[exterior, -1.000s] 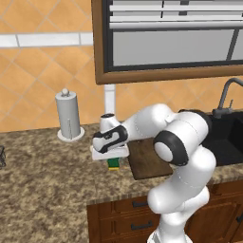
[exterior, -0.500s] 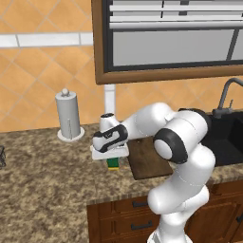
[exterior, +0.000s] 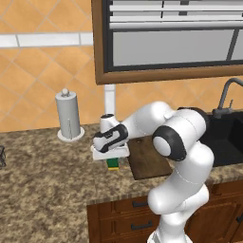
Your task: Pick up the sponge from the counter and clean the cutting board by briefly scrubbing or pressing down on the cutting board. Once finished, release the sponge.
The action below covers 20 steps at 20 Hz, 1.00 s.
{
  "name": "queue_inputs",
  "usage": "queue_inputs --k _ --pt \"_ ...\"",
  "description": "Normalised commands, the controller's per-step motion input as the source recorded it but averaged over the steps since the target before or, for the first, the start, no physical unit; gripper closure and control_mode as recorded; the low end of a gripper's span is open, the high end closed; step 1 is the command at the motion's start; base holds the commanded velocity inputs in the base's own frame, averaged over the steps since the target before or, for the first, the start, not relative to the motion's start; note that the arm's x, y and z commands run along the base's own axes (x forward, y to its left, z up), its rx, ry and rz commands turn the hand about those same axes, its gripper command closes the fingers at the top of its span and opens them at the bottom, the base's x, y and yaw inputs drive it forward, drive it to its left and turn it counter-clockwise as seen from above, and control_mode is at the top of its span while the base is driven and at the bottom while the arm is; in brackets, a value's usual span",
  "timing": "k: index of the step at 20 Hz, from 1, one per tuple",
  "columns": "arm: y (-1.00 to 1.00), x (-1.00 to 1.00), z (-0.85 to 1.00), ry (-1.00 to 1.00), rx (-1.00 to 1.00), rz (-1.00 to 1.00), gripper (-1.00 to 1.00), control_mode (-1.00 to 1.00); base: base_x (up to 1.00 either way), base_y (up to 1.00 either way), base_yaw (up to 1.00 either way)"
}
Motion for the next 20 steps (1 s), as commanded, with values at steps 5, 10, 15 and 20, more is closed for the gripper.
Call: queue_inputs --k 5,10,15,20 --pt "0.0 0.0 -0.03 0.0 0.0 0.0 -1.0 -1.0 0.0 0.0 0.0" --pt "0.01 0.0 -0.23 -0.08 0.02 0.0 -1.0 -1.0 0.0 0.0 0.0" --pt "0.07 0.0 -0.09 0.0 0.05 0.0 1.0 -1.0 0.0 0.0 0.0" --pt "-0.22 -0.07 0.11 0.0 0.03 -0.01 1.0 -1.0 0.0 0.0 0.0"
